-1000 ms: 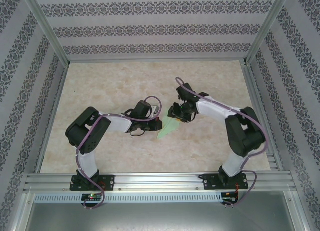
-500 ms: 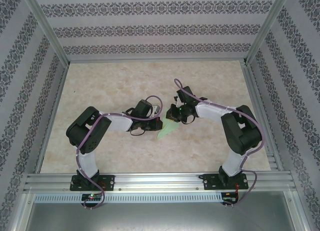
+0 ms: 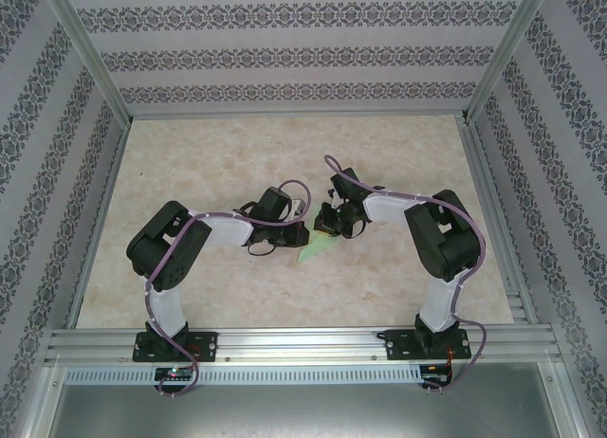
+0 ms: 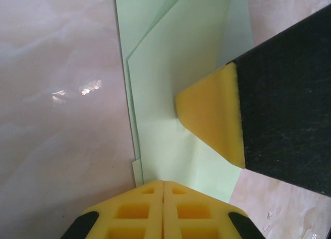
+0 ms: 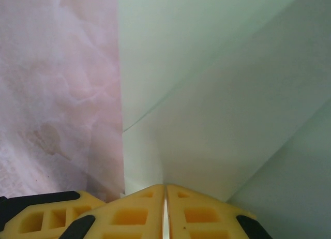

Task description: Fold a paper plane with a square sheet of paper (pick it up from the middle)

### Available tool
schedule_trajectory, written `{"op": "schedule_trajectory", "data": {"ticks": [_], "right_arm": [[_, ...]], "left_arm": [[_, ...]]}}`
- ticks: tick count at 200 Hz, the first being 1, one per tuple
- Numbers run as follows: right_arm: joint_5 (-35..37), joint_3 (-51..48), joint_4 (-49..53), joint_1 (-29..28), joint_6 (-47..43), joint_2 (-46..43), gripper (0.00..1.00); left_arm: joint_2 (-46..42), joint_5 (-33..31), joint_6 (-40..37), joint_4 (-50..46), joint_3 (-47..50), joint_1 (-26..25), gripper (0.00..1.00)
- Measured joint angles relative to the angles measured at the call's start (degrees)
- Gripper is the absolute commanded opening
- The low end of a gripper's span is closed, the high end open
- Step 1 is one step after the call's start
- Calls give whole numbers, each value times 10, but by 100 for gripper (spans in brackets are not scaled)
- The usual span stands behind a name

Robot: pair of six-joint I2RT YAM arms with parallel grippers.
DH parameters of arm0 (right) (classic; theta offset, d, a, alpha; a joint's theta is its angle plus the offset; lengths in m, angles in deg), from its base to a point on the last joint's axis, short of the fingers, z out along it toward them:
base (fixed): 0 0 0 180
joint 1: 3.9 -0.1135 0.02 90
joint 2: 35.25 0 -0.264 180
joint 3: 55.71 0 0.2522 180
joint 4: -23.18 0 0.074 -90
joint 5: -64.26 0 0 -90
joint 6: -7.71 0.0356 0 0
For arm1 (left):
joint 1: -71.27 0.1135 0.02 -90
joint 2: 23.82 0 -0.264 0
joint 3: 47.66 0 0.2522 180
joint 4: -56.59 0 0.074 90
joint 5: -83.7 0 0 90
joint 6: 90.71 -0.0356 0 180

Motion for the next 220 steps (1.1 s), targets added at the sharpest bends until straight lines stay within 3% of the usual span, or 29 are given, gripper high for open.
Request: {"op": "schedule_trajectory", "data": {"ticks": [56,133,220], "right_arm": [[6,0,-2,0,14,0,11],[8,-1,-5,0,30,0,11],[8,-1,-5,0,30,0,11]], "left_arm": [[-3,-1,-1,-1,-2,0,16],[-65,-28,14,14,21,0,10],[-25,33,35,44,25,-3,13]]}}
